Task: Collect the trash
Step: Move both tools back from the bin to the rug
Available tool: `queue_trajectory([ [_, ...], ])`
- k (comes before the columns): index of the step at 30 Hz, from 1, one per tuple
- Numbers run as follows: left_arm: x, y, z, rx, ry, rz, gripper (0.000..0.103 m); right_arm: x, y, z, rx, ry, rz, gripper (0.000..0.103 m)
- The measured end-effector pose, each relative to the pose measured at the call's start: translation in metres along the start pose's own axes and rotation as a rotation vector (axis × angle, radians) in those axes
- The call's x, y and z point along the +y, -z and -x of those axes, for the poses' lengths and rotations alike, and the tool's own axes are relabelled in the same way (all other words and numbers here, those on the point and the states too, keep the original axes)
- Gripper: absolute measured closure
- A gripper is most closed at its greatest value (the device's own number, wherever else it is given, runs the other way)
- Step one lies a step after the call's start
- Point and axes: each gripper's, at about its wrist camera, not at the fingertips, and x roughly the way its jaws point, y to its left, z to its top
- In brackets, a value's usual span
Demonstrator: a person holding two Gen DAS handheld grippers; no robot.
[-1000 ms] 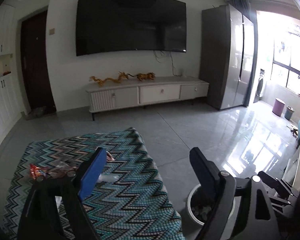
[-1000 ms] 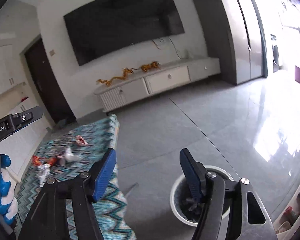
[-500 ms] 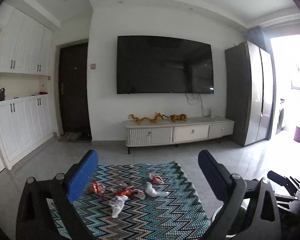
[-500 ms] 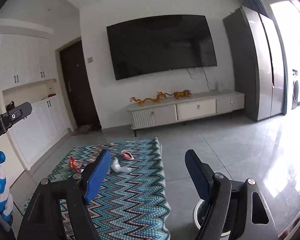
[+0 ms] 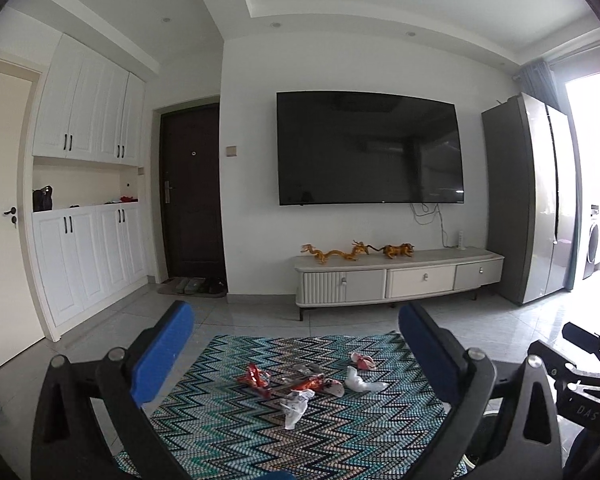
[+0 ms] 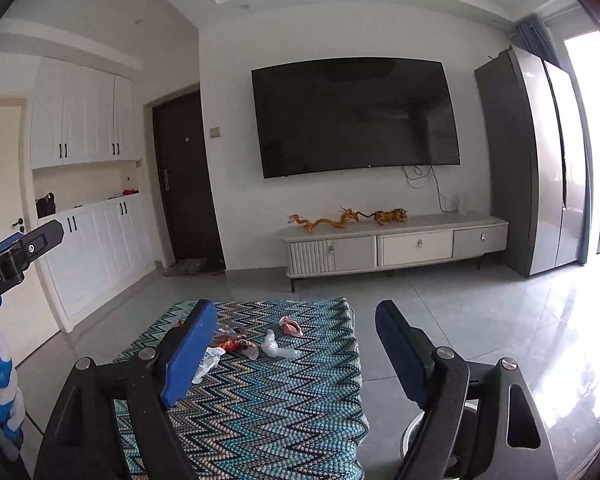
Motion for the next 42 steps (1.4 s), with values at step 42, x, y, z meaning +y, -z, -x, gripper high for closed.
queue_trajectory([
  [42,0.079,0.08,-0.151,0.303,-0.075,0.124,0.0,-0.001,0.032,-0.117,0.212,-0.056,-0.009,0.021],
])
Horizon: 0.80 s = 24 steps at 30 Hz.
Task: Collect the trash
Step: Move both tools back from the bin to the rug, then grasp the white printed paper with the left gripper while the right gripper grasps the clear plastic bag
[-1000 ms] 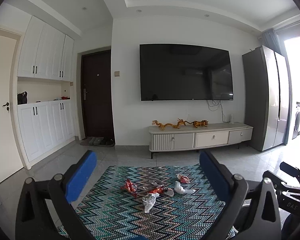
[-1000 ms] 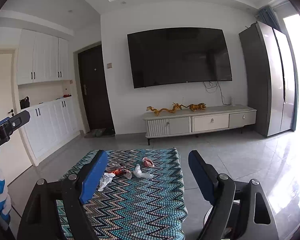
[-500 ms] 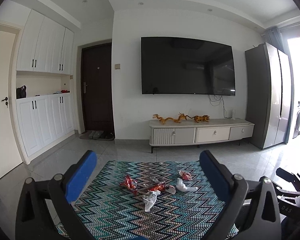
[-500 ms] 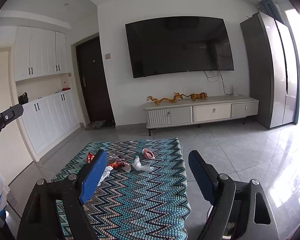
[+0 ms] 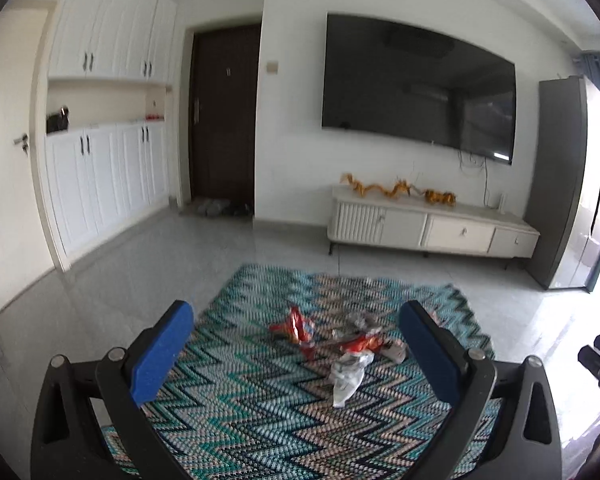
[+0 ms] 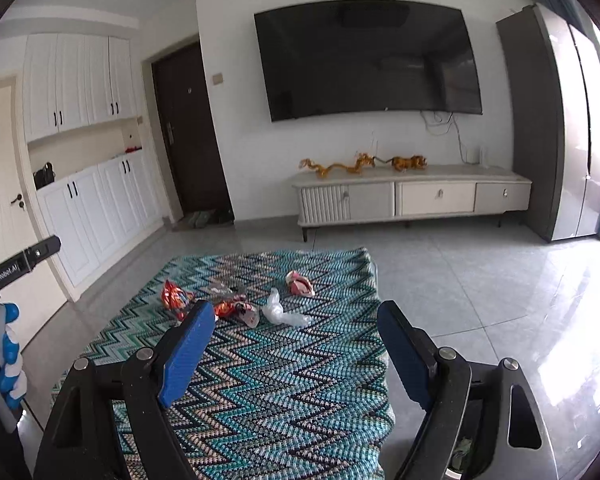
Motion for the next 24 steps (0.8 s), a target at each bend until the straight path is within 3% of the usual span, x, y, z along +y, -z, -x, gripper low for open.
queue_trajectory([
  [6,-0.001,0.033,-0.067,0.164,0.122,-0.041,0.0,0.008,0.003,-0.06,0.083,-0.024,0.03,0.021],
  [11,-0.024,0.062,-0.125,0.286,0.24,-0.095,0.005,0.016,0.008,-0.119,0.16,-0.053,0.071,0.021],
  [19,-0.051,0.089,-0.2,0.393,0.295,-0.139,0.013,0.027,0.02,-0.222,0.296,-0.085,0.151,0.032],
  [24,-0.062,0.103,-0.232,0.454,0.326,-0.15,0.024,0.03,0.025,-0.269,0.348,-0.106,0.175,0.039],
])
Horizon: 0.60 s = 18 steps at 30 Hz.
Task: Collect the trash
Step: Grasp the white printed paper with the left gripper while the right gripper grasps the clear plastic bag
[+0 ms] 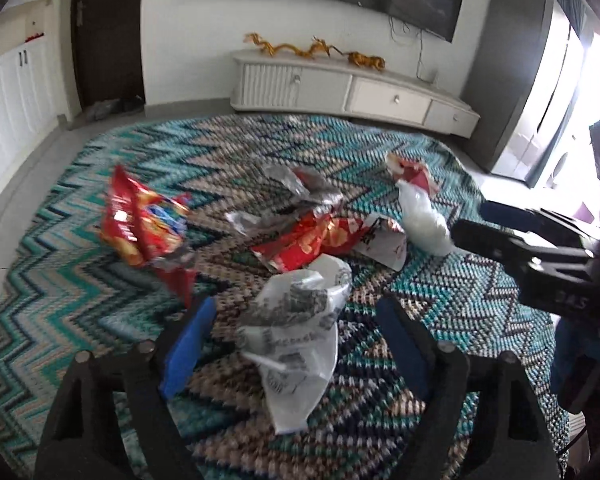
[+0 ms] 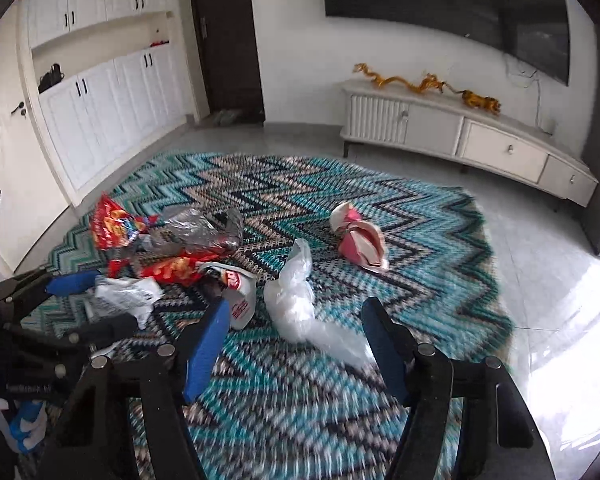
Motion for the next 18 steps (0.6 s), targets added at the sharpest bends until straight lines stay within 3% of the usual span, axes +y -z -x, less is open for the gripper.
queue_trajectory([
  [3,-0.004,0.001,-0.015,0.034,0.025,-0.004,0.039,-0.003,0.0,-0.024,0.041,-0.012,-0.007,0.043],
  [5,-0.004,0.002,-0.02,0.046,0.009,-0.008,0.052,-0.005,0.002,-0.034,0.067,-0.021,-0.009,0.059],
  [7,-0.003,0.002,-0.018,0.037,0.022,0.0,0.058,-0.007,0.006,-0.04,0.086,-0.038,-0.018,0.074],
  [11,-0.002,0.005,-0.011,0.025,0.035,0.009,0.064,-0.011,0.014,-0.027,0.068,-0.057,-0.037,0.076],
  [18,-0.02,0.004,0.022,-0.038,0.056,0.009,0.066,-0.015,0.023,0.035,-0.018,-0.068,-0.064,0.077],
])
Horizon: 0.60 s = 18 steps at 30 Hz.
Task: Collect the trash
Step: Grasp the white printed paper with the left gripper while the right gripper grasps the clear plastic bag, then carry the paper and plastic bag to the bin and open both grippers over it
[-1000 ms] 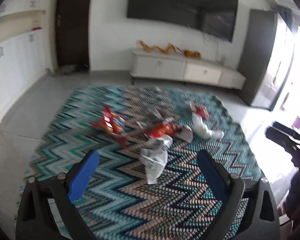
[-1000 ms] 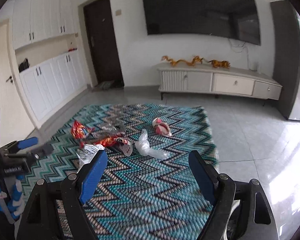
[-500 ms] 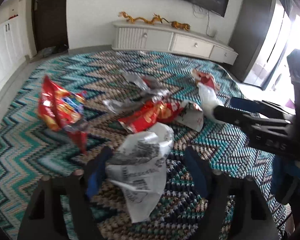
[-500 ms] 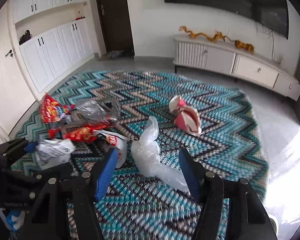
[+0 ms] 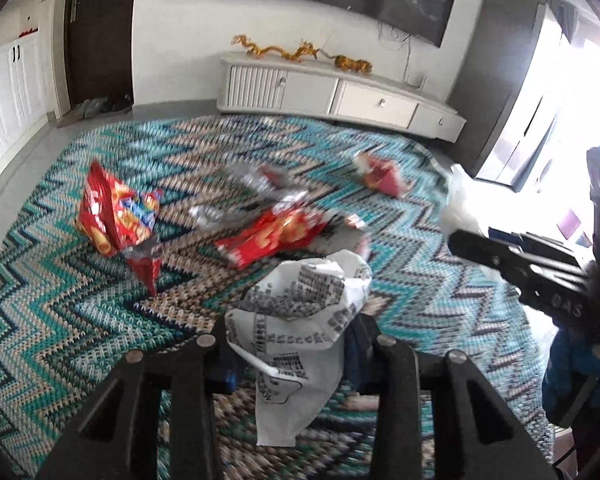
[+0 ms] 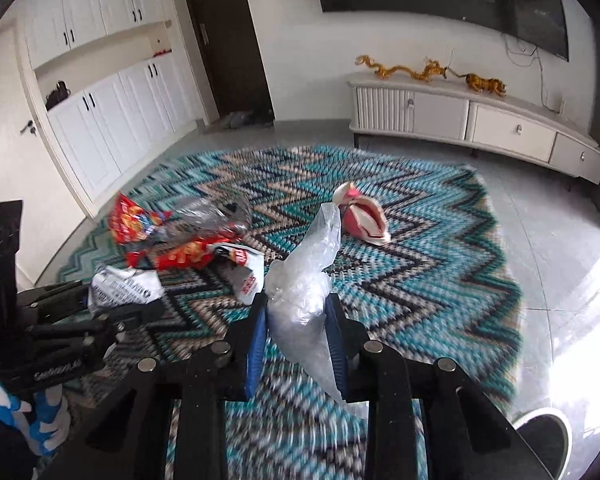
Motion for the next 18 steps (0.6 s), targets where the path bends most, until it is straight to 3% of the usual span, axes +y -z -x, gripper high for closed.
queue_trajectory([
  [10,-0.064,-0.015,0.045,-0.072,0.15,-0.042,0.066,-0.029,0.031,0.105,-0.111,0.089,-0.099,0.077],
  [18,-0.17,-0.021,0.029,-0.015,0.26,-0.19,0.066,-0.108,0.091,0.161,-0.101,0.252,-0.283,0.076],
])
